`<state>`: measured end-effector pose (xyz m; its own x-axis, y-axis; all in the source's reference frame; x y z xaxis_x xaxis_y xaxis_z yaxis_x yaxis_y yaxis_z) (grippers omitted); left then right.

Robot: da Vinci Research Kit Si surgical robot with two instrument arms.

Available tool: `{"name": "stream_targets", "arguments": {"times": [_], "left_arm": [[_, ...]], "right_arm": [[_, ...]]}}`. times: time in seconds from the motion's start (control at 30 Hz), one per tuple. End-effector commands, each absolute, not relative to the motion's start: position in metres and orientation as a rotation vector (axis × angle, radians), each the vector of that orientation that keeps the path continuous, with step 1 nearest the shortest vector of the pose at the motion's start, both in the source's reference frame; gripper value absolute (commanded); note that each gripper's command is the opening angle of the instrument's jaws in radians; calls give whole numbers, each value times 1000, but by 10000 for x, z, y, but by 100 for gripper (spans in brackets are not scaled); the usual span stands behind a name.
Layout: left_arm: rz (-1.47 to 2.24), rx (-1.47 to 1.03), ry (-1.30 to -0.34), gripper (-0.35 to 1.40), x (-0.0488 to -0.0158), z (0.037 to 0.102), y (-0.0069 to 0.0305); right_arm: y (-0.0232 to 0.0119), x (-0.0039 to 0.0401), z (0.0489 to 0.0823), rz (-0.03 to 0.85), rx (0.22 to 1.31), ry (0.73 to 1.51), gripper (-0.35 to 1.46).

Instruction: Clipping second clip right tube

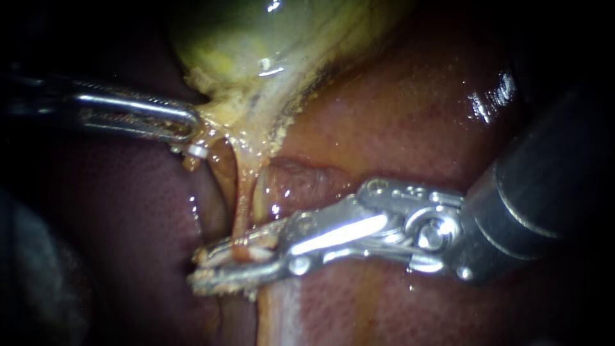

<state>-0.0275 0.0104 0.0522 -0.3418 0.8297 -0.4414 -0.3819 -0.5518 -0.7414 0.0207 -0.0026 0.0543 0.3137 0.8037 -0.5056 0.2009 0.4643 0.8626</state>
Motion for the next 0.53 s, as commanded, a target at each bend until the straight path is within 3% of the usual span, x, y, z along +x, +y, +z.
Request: {"name": "stream_targets", "arguments": {"times": [0.03,0.2,0.53], "left_arm": [[1967,-1066,-678,-35,-275,522,104],[1967,-1066,-677,-35,-275,522,104],[1967,-1066,-678,-35,-275,523,104]], "right_arm": [[-25,206,541,537,1069,1206,-30],[-27,203,542,590,1114,1169,-35],[-29,202,543,590,1120,1165,-35]]}}
